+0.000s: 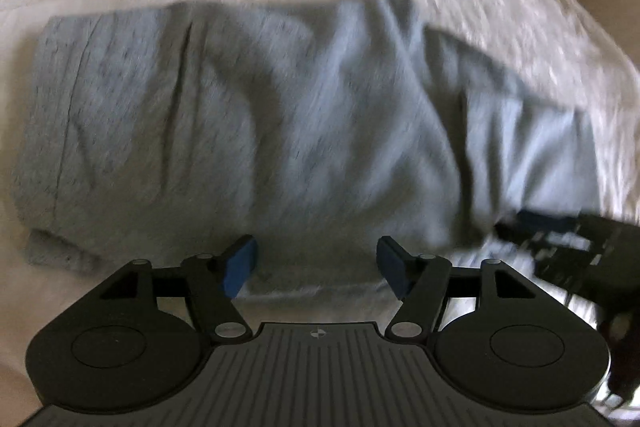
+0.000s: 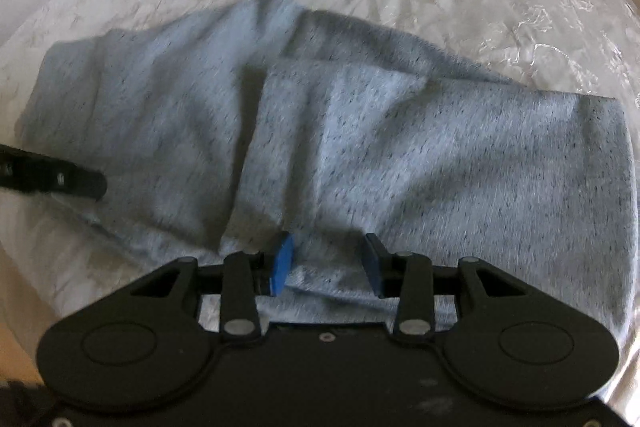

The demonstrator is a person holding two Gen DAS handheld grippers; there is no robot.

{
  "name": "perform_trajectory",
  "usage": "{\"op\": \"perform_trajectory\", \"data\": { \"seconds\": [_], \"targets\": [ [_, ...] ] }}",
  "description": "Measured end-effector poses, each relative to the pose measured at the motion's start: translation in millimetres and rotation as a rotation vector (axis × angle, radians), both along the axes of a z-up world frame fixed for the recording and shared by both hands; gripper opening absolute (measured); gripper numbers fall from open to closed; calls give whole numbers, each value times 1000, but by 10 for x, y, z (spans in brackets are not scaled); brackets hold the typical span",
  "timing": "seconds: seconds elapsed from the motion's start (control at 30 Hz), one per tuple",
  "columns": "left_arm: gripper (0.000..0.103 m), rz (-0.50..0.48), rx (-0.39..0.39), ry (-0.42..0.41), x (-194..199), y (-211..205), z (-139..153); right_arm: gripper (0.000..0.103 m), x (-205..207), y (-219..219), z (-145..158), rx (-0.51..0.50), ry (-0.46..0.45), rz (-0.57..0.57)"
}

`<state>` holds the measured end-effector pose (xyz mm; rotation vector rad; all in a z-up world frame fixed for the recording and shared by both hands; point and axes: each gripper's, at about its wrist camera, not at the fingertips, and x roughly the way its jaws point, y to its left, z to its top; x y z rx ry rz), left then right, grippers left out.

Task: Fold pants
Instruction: 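Move both open tools over the folded pants to smooth them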

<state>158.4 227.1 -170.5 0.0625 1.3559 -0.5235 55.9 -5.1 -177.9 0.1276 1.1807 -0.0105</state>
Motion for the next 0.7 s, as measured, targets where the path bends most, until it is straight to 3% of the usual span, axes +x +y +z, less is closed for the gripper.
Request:
{"op": "perform_trajectory", "data": {
  "seconds": [0.1, 0.27, 0.43, 0.5, 0.6, 0.7],
  "targets": [
    [65, -31, -22, -3, -22, 77, -12, 41, 4, 79, 82, -35, 13, 5],
    [65, -82, -34, -6, -4, 110, -1, 41, 60, 298, 318, -67, -100, 30],
    [65, -112, -55, -15, 21, 123, 36, 44, -31, 638, 35, -119, 12, 69],
    [66, -119, -67, -25, 26, 161, 92, 44, -144, 774, 39, -169, 1, 103],
    [70, -112, -82, -59, 60, 244, 203, 41, -158, 751, 130, -112, 21, 71],
    [78, -68, -121, -82, 126, 398, 320, 40, -128, 638, 254, -63, -21, -11]
  ]
}}
